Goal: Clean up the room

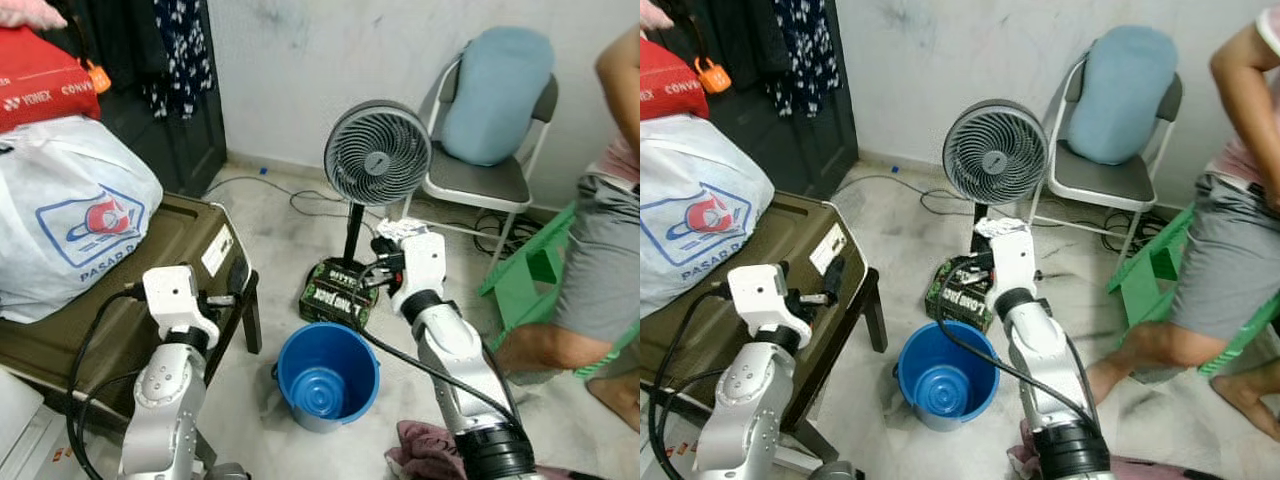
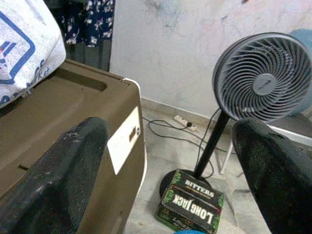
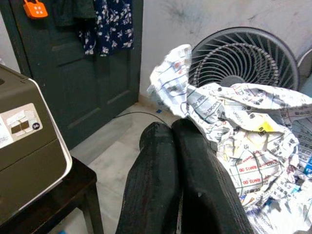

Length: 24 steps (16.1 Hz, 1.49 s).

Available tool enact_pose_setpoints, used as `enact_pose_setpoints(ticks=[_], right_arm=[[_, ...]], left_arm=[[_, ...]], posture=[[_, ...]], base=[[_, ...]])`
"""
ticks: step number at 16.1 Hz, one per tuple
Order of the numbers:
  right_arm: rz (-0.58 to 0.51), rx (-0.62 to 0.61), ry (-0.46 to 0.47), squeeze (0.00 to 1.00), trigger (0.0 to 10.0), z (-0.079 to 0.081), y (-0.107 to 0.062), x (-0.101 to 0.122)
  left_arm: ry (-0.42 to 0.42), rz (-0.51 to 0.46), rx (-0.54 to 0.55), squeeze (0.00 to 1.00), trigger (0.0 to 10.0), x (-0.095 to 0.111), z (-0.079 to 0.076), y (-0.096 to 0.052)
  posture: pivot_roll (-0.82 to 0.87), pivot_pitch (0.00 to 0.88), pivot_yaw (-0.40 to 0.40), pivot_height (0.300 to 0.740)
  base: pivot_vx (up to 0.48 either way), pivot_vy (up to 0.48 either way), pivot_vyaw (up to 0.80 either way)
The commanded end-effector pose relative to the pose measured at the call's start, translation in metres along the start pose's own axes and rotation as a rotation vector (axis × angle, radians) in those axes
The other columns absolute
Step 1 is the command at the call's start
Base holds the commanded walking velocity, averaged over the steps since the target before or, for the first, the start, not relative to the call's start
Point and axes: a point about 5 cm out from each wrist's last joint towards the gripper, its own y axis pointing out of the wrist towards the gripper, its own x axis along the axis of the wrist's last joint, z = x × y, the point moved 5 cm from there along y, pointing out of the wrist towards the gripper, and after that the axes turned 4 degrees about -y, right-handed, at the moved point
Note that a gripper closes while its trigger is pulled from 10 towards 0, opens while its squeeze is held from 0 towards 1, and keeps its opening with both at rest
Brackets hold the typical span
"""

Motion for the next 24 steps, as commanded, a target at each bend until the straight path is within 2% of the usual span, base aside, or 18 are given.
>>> enact_pose_setpoints(ticks=[1,11,14,17,18,19,21,23,24], right_arm=[[-0.005,-0.005,-0.01,0.0,10.0,-0.003,0.002,0.003],[-0.003,-0.001,-0.011,0.0,10.0,-0.003,0.005,0.002],[-0.009,-0.003,-0.016,0.0,10.0,-0.005,0.007,0.005],[-0.004,0.005,-0.015,0.0,10.0,-0.002,0.008,0.003],[-0.002,0.009,-0.018,0.0,10.0,-0.001,0.008,0.003],[0.036,-0.029,-0.066,0.0,10.0,-0.006,0.009,-0.004],[0.127,-0.095,-0.104,0.0,10.0,-0.018,0.008,-0.021],[0.314,-0.203,0.015,0.0,10.0,-0.037,-0.001,-0.056],[0.348,-0.214,0.018,0.0,10.0,-0.04,-0.001,-0.063]], left_arm=[[-0.003,-0.003,-0.017,0.0,10.0,0.001,-0.003,0.001],[0.009,-0.015,-0.014,0.0,10.0,0.004,-0.001,0.002],[0.038,-0.017,0.034,0.0,10.0,0.009,0.009,0.0],[0.056,-0.027,0.034,0.0,10.0,0.011,0.01,-0.002],[0.067,-0.027,0.017,0.0,10.0,0.011,0.007,-0.002],[0.106,-0.024,-0.079,0.0,10.0,0.012,-0.006,-0.006],[0.171,0.004,-0.177,0.0,10.0,0.01,-0.015,-0.011],[0.258,0.056,-0.325,0.0,10.0,0.004,-0.021,-0.028],[0.295,0.079,-0.374,0.0,10.0,0.003,-0.02,-0.036]], posture=[[0.0,0.018,-0.055,0.74],[0.01,0.018,-0.053,0.74],[0.02,0.031,-0.053,0.74],[0.03,0.039,-0.061,0.74],[0.03,0.039,-0.064,0.74],[0.04,0.045,-0.071,0.74],[0.05,0.052,-0.074,0.74],[0.06,0.072,-0.064,0.74],[0.07,0.088,-0.052,0.74]], base=[[0.319,0.0,0.0],[0.325,0.0,0.0],[0.36,0.0,0.0],[0.0,0.0,0.0],[0.0,0.0,0.0],[0.0,0.0,0.0],[0.0,0.0,0.0],[0.0,0.0,0.0],[0.0,0.0,0.0]])
